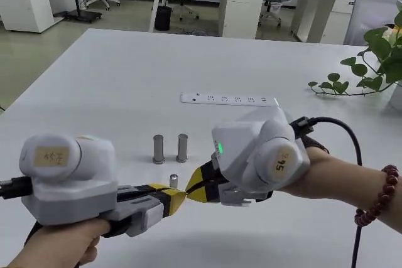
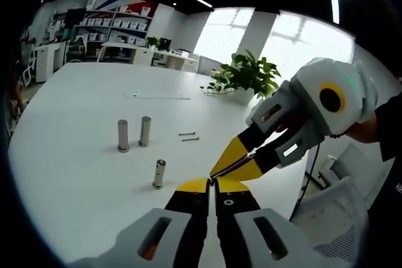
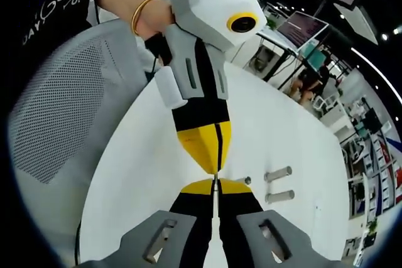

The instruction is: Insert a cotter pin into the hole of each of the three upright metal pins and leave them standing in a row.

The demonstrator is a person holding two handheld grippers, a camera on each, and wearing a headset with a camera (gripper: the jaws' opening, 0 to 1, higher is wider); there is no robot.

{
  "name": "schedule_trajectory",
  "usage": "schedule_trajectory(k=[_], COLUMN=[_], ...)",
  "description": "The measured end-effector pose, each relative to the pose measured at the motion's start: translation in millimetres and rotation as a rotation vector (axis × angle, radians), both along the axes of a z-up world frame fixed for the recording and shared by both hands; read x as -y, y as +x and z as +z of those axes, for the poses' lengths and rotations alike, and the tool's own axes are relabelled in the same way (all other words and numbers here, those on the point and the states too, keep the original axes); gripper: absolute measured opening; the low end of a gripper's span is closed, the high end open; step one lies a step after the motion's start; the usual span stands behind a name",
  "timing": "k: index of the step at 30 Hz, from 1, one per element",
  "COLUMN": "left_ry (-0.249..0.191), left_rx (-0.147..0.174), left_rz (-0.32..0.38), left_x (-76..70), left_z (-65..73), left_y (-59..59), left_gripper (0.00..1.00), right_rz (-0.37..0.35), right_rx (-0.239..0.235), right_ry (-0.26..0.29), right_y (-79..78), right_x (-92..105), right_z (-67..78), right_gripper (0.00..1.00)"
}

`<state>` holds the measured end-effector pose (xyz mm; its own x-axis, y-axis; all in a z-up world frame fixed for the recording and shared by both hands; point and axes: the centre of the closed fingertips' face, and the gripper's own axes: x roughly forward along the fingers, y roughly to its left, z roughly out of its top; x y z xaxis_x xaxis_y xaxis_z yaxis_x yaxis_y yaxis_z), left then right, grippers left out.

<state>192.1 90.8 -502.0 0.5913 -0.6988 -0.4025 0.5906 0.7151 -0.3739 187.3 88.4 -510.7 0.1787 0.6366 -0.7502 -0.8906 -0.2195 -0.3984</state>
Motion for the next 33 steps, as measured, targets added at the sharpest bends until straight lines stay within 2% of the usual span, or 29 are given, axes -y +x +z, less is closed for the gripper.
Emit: schedule_trajectory(k=[5, 8, 10, 11, 13, 14, 17, 21, 26, 28, 33], left_ry=[0.023, 0.051, 0.067, 0.074, 0.082, 0.084, 0.084, 0.120, 0.131, 0.153, 0.188], left_rx=[0.028, 0.067, 0.080, 0.090, 0.102, 0.104, 0.113, 0.140, 0.171, 0.185, 0.231], left_rz=[-0.023, -0.042, -0.053, -0.056, -0.057, -0.058, -0.060, -0.083, -0.096, -0.108, -0.152], left_x=[1.2, 1.6, 1.6, 1.3, -0.7, -1.4, -3.4, -5.6, -6.0, -5.3, -2.6], left_z=[-0.6, -1.1, -1.6, -1.3, -1.3, -1.5, -1.9, -5.4, -7.6, -9.7, -10.9], left_y=[-2.3, -3.1, -4.4, -4.4, -3.3, -3.5, -4.0, -6.3, -8.3, -8.8, -11.5], left_gripper=[0.00, 0.00, 0.00, 0.00, 0.00, 0.00, 0.00, 0.00, 0.00, 0.00, 0.00], right_rz=[0.002, -0.005, -0.028, -0.049, -0.046, -0.055, -0.099, -0.189, -0.242, -0.256, -0.281], right_rx=[0.001, -0.008, -0.030, -0.029, -0.019, -0.031, -0.083, -0.196, -0.292, -0.343, -0.421], right_ry=[-0.005, -0.001, 0.010, 0.016, 0.012, 0.014, 0.043, 0.104, 0.151, 0.172, 0.202], right_y=[-1.2, -1.4, -1.9, 0.2, 0.8, 0.3, -0.4, 0.4, -0.6, -3.6, -6.1], right_x=[0.2, -0.1, -0.1, 0.3, 1.3, 2.1, 3.8, 7.2, 10.7, 10.4, 12.7], right_z=[-1.3, -2.2, -3.4, -3.4, -4.4, -5.2, -5.8, -7.2, -9.8, -11.7, -14.8], right_gripper=[0.00, 0.00, 0.00, 0.00, 0.00, 0.01, 0.02, 0.04, 0.06, 0.07, 0.10])
